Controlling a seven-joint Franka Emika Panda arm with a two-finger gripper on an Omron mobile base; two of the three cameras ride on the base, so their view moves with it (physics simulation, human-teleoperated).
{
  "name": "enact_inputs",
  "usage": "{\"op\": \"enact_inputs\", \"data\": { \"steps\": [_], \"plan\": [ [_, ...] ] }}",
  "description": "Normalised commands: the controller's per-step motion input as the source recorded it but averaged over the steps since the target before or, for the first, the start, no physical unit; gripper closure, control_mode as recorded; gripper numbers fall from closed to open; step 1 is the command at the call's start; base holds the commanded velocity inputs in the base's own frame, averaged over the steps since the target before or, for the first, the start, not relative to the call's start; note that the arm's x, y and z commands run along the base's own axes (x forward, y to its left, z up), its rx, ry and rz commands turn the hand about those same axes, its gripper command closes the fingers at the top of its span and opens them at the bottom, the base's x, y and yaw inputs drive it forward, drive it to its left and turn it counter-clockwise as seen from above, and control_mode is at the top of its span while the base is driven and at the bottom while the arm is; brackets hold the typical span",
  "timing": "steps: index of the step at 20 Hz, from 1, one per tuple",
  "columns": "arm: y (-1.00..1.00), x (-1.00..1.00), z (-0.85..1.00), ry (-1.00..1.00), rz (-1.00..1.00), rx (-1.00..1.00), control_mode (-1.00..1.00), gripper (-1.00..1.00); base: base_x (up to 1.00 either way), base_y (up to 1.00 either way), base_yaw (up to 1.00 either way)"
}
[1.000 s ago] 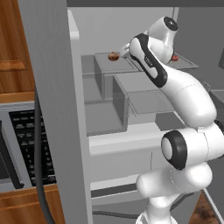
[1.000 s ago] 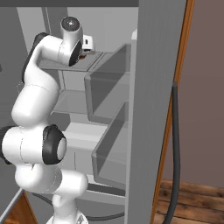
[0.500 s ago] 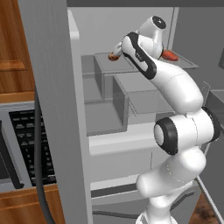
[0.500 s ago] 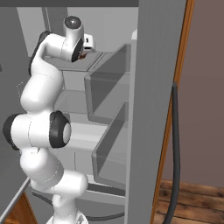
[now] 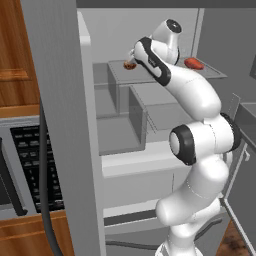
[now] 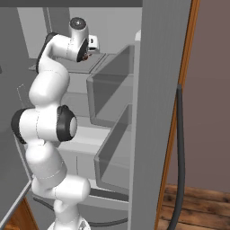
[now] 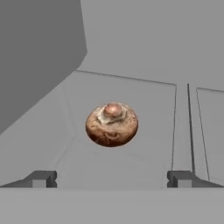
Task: Gather the sweet potato and mushroom from the fridge and place them on a tray on the dining counter. Then gather the chicken drumstick and fish from the fridge and place them on the other tray.
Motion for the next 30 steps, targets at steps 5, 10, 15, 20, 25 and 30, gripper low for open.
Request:
{"op": "enact_inputs", "data": {
  "steps": [5,10,15,20,25,30],
  "plan": [
    [0.04,0.39,-0.13,0.01,0.00,-0.02,-1.00,-1.00,0.00,0.00,0.00],
    [0.08,0.39,-0.12,0.01,0.00,-0.02,-1.00,-1.00,0.00,0.00,0.00],
    [0.09,0.42,-0.11,0.02,0.00,-0.02,-1.00,-1.00,0.00,0.00,0.00],
    [0.14,0.36,-0.13,0.03,0.00,-0.02,-1.00,-1.00,0.00,0.00,0.00],
    [0.17,0.15,-0.16,0.00,0.00,-0.04,-1.00,-1.00,0.00,0.00,0.00],
    [0.03,-0.04,-0.18,0.00,0.00,-0.05,-1.00,-1.00,0.00,0.00,0.00]
  ]
}}
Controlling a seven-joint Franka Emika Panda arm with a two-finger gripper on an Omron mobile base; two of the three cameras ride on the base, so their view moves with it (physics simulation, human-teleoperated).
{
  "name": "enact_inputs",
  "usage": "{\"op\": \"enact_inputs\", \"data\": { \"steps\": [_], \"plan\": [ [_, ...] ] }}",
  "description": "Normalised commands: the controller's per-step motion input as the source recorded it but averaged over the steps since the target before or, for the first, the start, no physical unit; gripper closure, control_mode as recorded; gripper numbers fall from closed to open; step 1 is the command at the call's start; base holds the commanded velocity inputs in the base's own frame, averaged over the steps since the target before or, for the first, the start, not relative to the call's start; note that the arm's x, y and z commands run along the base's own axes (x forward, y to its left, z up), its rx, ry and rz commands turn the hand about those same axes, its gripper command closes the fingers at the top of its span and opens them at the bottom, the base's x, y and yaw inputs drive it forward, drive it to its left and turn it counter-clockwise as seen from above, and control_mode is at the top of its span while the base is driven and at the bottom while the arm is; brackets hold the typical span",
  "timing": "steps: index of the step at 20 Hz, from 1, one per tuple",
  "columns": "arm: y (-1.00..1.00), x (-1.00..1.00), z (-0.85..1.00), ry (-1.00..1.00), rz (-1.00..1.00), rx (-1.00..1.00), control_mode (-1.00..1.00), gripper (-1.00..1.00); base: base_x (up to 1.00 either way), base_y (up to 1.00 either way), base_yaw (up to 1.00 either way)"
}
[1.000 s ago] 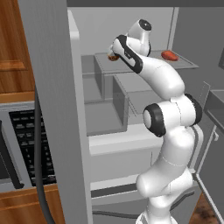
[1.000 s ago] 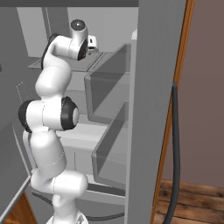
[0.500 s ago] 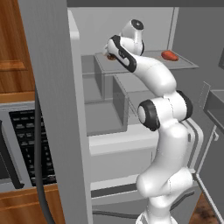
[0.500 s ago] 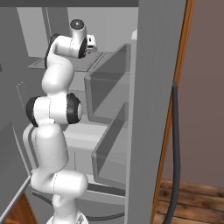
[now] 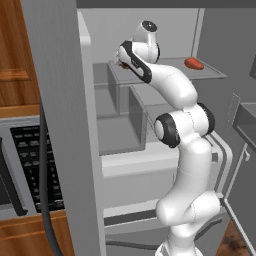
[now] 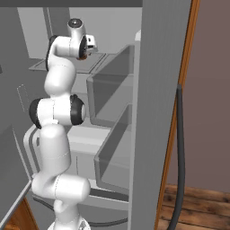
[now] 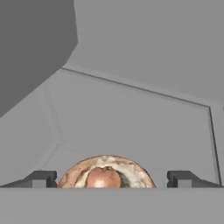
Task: Gather the sweet potato and mushroom from the fridge and place them on a tray on the dining counter. Then gather the chicken drumstick and fish from the fridge and place them on the other tray.
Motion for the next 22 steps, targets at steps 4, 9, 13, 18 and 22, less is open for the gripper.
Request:
{"op": "enact_inputs", "data": {
  "steps": [4,9,13,18,22],
  "plan": [
    [0.00,0.00,-0.14,0.00,0.00,-0.04,-1.00,-1.00,0.00,0.00,0.00],
    [0.00,0.00,-0.15,0.00,0.00,-0.04,-1.00,-1.00,0.00,0.00,0.00],
    [0.00,0.00,-0.13,0.00,0.00,0.00,-1.00,-1.00,0.00,0.00,0.00],
    [0.00,0.00,-0.17,0.00,0.00,0.00,-1.00,-1.00,0.00,0.00,0.00],
    [0.00,0.00,-0.18,0.01,0.00,0.00,-1.00,-1.00,0.00,0.00,0.00]
  ]
}}
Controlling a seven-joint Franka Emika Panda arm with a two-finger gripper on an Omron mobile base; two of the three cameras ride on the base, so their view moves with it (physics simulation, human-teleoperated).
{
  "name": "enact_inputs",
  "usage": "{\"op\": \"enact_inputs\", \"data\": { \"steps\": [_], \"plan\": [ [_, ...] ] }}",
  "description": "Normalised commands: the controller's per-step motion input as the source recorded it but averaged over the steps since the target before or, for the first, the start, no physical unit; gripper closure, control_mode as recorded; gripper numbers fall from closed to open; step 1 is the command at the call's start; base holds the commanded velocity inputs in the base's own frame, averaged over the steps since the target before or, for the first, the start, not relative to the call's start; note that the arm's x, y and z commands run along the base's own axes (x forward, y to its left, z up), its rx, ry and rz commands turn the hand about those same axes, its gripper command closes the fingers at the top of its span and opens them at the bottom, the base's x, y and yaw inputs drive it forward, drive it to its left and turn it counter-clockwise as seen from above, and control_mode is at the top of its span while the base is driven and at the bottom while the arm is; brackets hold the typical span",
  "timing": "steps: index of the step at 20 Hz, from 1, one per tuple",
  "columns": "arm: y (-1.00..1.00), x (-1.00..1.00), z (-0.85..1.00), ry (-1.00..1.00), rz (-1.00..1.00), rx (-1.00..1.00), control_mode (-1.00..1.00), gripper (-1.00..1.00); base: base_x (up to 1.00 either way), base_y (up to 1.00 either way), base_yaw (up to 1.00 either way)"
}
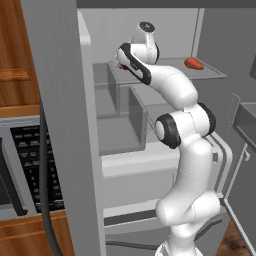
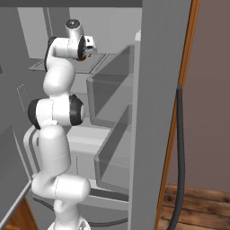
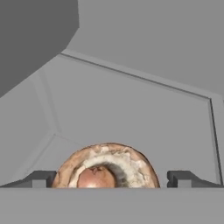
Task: Gather the sweet potato and mushroom from the fridge and place them on a tray on the dining counter. Then gather the chicken drumstick and fish from the fridge and place them on the other tray.
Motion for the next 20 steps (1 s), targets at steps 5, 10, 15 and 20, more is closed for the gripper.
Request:
{"op": "enact_inputs", "data": {
  "steps": [5,10,15,20],
  "plan": [
    [0.00,0.00,-0.20,0.00,0.00,0.00,-1.00,1.00,0.00,0.00,0.00],
    [-0.02,-0.01,-0.09,0.00,0.00,0.00,-1.00,1.00,0.00,0.00,0.00],
    [-0.16,-0.22,0.01,0.00,0.00,0.00,-1.00,1.00,0.00,0.00,0.00],
    [-0.18,-0.50,0.19,-0.01,0.00,0.00,-1.00,1.00,0.00,0.00,0.00]
  ]
}}
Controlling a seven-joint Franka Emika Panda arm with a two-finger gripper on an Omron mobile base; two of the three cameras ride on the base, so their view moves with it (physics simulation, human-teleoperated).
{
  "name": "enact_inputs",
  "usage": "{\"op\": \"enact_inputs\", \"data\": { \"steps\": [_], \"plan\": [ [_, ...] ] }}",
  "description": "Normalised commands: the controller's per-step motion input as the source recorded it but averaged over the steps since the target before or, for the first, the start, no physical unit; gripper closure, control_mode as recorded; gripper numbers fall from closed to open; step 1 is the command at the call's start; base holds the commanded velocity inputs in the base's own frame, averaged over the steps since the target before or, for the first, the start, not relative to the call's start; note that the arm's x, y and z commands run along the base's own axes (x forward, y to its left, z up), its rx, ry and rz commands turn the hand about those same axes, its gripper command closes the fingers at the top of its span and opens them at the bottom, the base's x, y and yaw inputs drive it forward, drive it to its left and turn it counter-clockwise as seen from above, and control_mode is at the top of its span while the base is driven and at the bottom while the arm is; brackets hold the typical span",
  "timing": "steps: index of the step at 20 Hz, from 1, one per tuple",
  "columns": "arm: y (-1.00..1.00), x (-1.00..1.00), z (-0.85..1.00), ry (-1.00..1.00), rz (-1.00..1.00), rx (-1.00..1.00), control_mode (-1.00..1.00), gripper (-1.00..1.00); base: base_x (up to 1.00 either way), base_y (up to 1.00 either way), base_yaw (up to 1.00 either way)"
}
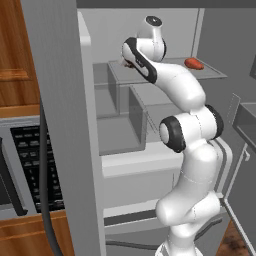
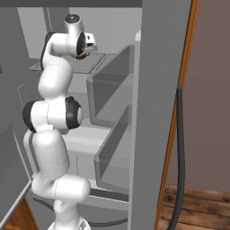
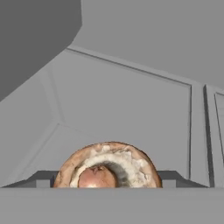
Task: Gather the sweet potato and mushroom from the fridge and place them on a tray on the dining counter. Then gather the chicken drumstick and fish from the fridge and place them on the other tray.
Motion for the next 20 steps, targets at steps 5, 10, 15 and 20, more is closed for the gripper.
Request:
{"op": "enact_inputs", "data": {
  "steps": [5,10,15,20],
  "plan": [
    [-0.14,-0.72,0.14,-0.03,0.00,0.00,-1.00,1.00,0.00,0.00,0.00],
    [-0.12,-0.84,0.02,-0.04,0.00,0.00,-1.00,1.00,0.00,0.00,0.00],
    [-0.10,-0.98,0.00,-0.07,-0.01,0.00,-1.00,1.00,0.00,0.00,0.00],
    [-0.09,-1.00,0.00,-0.09,-0.03,0.00,-1.00,1.00,0.00,0.00,0.00]
  ]
}}
